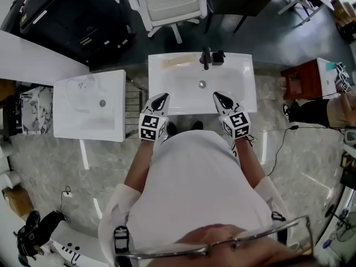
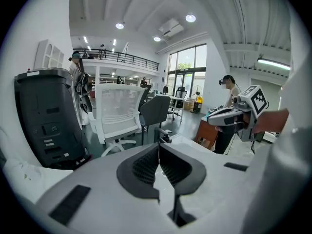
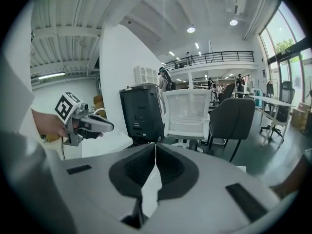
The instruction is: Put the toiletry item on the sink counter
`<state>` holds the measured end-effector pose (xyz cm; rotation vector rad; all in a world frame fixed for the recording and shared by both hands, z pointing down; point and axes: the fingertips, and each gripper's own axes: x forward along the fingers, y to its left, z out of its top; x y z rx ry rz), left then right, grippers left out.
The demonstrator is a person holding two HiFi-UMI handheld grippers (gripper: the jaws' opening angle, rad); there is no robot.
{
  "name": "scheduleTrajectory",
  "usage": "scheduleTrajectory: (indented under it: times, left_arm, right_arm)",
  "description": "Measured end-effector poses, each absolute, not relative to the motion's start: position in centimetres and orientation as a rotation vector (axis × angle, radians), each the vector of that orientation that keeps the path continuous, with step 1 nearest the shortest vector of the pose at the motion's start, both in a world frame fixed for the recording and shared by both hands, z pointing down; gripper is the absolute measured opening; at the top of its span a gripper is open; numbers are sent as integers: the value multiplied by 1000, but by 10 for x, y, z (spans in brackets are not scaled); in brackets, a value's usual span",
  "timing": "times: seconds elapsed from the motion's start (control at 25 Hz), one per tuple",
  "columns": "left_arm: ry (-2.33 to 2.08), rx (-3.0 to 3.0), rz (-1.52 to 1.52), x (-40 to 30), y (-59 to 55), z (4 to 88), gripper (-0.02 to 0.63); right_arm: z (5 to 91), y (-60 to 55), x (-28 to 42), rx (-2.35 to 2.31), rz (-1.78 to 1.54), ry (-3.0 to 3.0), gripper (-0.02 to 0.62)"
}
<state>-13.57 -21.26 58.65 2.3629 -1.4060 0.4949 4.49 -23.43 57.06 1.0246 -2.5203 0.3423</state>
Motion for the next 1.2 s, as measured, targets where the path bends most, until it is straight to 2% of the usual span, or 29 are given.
scheduleTrajectory:
  times: [1.2]
  left_arm:
    - [-1358,2385,369,-154,-224,571,5]
  right_arm:
    - [544,-250,38,1132,303,-2536,6]
